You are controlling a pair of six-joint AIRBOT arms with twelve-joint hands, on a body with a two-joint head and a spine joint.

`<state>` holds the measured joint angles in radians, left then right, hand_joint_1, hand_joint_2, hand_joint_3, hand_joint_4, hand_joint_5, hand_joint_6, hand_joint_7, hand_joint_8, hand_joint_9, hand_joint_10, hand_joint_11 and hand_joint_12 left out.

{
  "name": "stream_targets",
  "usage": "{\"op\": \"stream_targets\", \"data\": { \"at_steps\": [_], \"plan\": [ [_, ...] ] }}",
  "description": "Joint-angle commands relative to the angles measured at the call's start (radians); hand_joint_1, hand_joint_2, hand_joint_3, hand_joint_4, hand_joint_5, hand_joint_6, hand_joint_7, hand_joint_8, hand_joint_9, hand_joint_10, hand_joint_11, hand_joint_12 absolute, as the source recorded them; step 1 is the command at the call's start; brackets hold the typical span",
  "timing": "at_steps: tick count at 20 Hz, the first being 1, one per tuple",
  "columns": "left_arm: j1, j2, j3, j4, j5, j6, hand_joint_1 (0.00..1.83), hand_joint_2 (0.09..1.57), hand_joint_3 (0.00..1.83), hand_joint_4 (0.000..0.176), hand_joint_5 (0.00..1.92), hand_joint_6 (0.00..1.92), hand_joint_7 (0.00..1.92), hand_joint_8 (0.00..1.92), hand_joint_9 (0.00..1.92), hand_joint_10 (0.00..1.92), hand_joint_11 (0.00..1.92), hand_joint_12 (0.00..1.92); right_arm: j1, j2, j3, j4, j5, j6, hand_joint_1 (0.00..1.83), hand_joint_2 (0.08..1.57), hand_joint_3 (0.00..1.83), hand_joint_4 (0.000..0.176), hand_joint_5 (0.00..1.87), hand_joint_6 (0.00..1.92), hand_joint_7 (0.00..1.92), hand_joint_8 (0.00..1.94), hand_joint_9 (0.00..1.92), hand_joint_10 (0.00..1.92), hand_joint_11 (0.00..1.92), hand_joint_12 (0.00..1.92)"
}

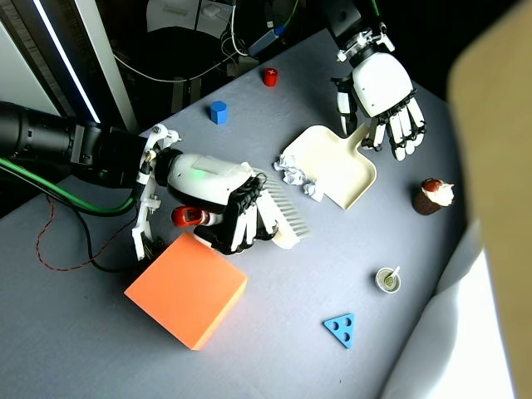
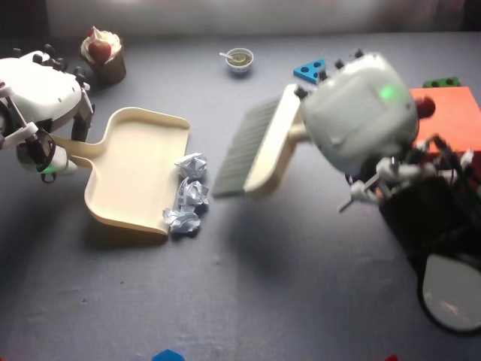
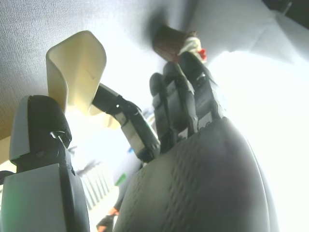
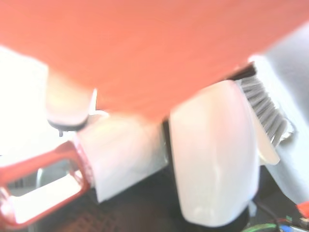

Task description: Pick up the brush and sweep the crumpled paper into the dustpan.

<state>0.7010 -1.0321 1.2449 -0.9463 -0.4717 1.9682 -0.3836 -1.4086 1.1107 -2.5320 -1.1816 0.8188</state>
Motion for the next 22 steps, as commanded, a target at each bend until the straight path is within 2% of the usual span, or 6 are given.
{"op": "stream_targets", "data": {
  "at_steps": [1, 2, 10, 19, 20, 22],
  "plan": [
    [-0.005, 0.008, 0.0, 0.031, -0.098, 0.002, 1.04, 1.13, 0.0, 0.079, 0.96, 1.01, 0.36, 0.0, 0.3, 0.0, 0.0, 0.64, 0.029, 0.023, -0.013, -0.079, -0.045, -0.038, 1.51, 1.19, 0.0, 0.0, 1.03, 1.92, 1.06, 1.94, 1.43, 1.92, 1.64, 1.92],
    [-0.004, 0.008, 0.0, 0.031, -0.099, 0.002, 1.01, 1.14, 0.0, 0.14, 0.93, 1.06, 0.35, 0.0, 0.3, 0.0, 0.0, 0.64, 0.058, 0.037, -0.028, -0.055, -0.024, -0.082, 1.51, 1.19, 0.0, 0.0, 1.04, 1.92, 1.06, 1.94, 1.42, 1.92, 1.64, 1.92],
    [0.003, 0.013, -0.002, 0.029, -0.101, -0.012, 1.06, 1.13, 0.0, 0.042, 0.96, 1.01, 0.36, 0.0, 0.3, 0.0, 0.0, 0.65, 0.261, 0.102, -0.125, 0.198, 0.327, -0.465, 1.49, 1.2, 0.0, 0.011, 1.0, 1.92, 1.02, 1.94, 1.37, 1.92, 1.59, 1.92],
    [0.003, 0.013, -0.003, 0.026, -0.108, -0.013, 1.06, 1.12, 0.0, 0.057, 0.97, 1.0, 0.35, 0.0, 0.3, 0.0, 0.0, 0.68, 0.341, 0.059, -0.108, 0.398, 0.593, -0.782, 1.5, 1.18, 0.0, 0.033, 0.99, 1.92, 1.01, 1.94, 1.36, 1.92, 1.59, 1.92],
    [0.003, 0.013, -0.003, 0.026, -0.109, -0.013, 1.02, 1.13, 0.0, 0.113, 0.94, 1.04, 0.33, 0.0, 0.27, 0.0, 0.0, 0.63, 0.351, 0.048, -0.095, 0.43, 0.602, -0.828, 1.5, 1.16, 0.0, 0.03, 1.01, 1.92, 1.04, 1.94, 1.36, 1.92, 1.59, 1.92],
    [0.003, 0.013, -0.004, 0.026, -0.108, -0.013, 1.06, 1.11, 0.0, 0.065, 0.99, 0.97, 0.36, 0.0, 0.3, 0.0, 0.0, 0.67, 0.369, 0.036, -0.07, 0.471, 0.624, -0.923, 1.48, 1.17, 0.0, 0.024, 1.01, 1.92, 1.04, 1.94, 1.36, 1.92, 1.59, 1.92]
  ]
}}
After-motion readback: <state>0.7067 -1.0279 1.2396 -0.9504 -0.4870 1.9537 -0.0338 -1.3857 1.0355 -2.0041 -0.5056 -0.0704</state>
